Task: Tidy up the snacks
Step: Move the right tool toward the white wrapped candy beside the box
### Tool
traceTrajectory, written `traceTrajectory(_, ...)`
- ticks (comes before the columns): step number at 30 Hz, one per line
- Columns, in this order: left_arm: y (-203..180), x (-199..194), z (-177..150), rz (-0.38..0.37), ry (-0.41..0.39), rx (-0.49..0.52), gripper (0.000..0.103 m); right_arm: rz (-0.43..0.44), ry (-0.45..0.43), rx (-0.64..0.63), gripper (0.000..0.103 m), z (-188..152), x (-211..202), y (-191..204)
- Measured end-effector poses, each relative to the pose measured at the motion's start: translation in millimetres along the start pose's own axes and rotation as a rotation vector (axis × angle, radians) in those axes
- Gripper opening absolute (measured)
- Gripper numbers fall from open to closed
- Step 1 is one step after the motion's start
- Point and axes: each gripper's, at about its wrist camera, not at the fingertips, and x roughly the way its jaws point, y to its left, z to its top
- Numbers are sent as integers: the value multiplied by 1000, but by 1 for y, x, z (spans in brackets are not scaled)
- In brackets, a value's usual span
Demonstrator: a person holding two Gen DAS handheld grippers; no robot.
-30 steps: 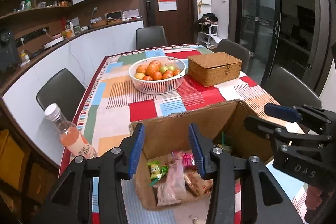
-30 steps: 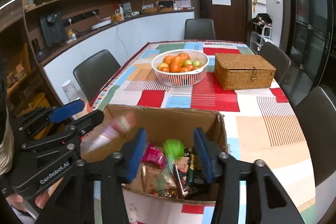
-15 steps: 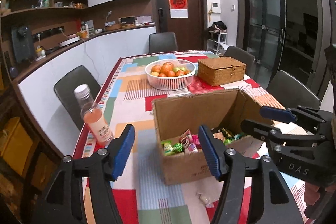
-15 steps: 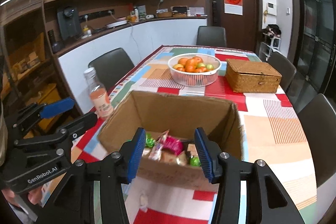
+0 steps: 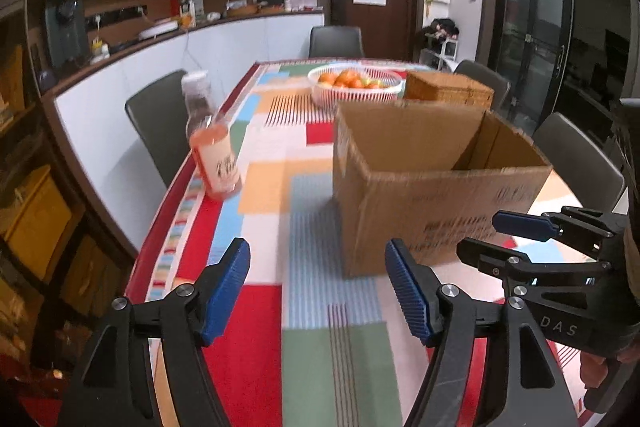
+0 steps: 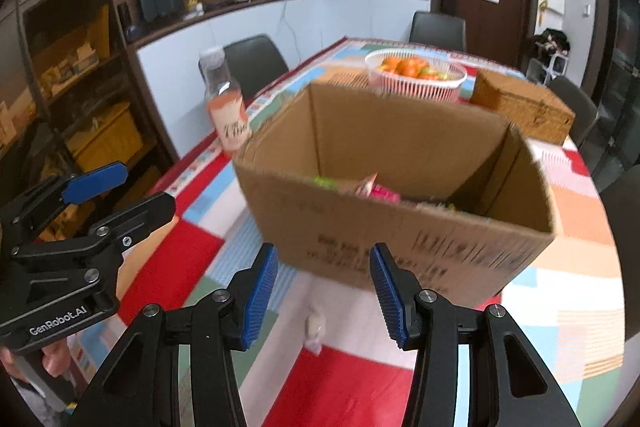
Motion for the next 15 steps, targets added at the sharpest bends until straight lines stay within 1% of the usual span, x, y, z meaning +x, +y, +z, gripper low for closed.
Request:
traceTrajectory(9,8,23,-38,24,103,-10,69,-5,114,-25,49,-23,32,8)
traceTrajectory(15,10,41,-53,25,167,-8,69,3,180,-34,49,-36,51,9)
